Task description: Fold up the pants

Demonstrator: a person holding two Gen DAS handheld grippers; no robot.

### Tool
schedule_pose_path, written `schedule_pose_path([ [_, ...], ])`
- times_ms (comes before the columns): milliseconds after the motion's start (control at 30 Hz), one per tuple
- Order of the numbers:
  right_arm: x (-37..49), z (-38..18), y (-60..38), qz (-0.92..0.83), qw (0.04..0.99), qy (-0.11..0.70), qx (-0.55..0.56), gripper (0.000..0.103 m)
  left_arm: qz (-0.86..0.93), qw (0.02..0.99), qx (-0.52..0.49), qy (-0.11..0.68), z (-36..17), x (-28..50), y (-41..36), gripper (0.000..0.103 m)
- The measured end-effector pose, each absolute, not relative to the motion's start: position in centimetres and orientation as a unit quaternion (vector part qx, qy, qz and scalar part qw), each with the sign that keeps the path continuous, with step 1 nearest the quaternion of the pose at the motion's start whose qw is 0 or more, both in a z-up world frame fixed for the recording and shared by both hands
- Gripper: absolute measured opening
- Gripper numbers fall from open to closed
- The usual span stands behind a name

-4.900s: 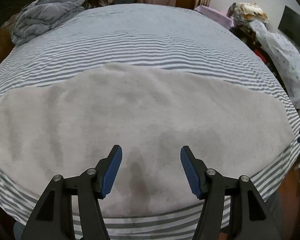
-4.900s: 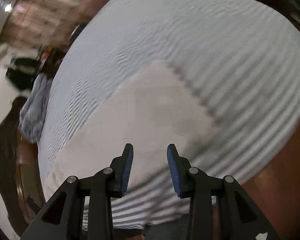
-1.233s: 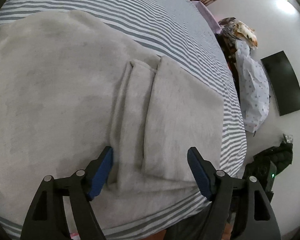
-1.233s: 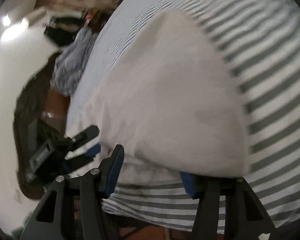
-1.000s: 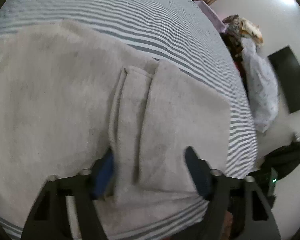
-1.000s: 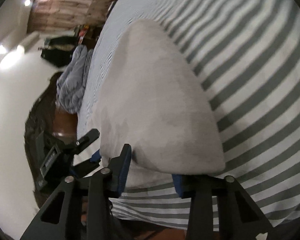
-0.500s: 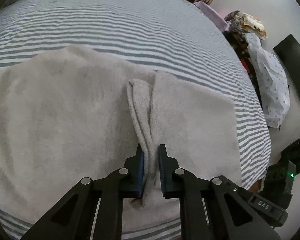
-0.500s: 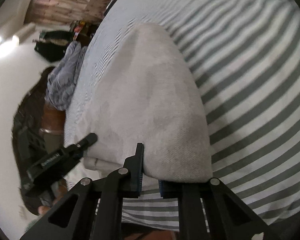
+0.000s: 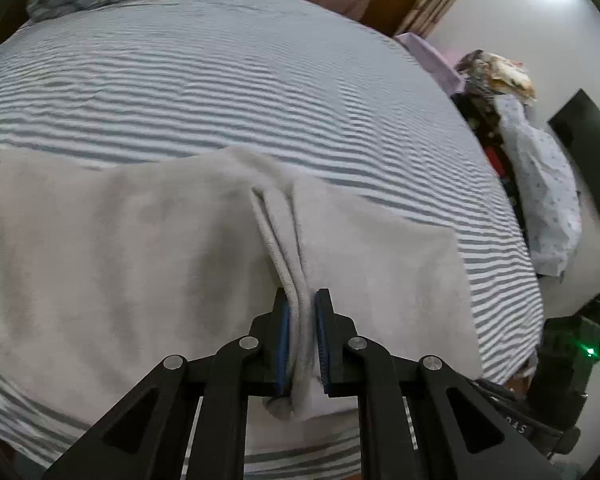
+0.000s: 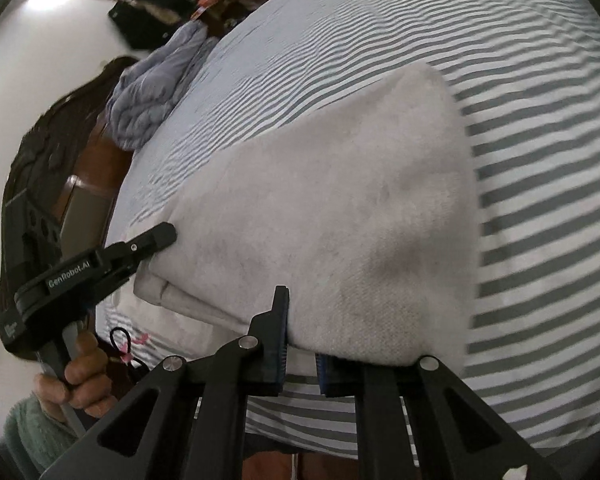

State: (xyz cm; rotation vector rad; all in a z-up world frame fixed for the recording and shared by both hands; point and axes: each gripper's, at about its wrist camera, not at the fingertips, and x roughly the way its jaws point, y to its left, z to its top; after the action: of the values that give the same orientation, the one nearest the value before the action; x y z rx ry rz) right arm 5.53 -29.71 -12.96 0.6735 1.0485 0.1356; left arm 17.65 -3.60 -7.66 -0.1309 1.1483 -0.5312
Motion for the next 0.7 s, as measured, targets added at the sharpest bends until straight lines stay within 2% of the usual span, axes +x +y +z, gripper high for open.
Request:
schedule_pose_path([
  [300,6.8,-15.6,-27.6,0.049,0.798,0.53,0.284,0.012,-0.215,0.8,-0.036,0.559,-12.2,18.4,-0.5,0.01],
  [700,5.1,-16.0,-27.1,0.048,0.783,0.554,0.28,0.023,-0.242,0.829,-0.016,0.503,-8.4,16.8,-2.7,0.015],
])
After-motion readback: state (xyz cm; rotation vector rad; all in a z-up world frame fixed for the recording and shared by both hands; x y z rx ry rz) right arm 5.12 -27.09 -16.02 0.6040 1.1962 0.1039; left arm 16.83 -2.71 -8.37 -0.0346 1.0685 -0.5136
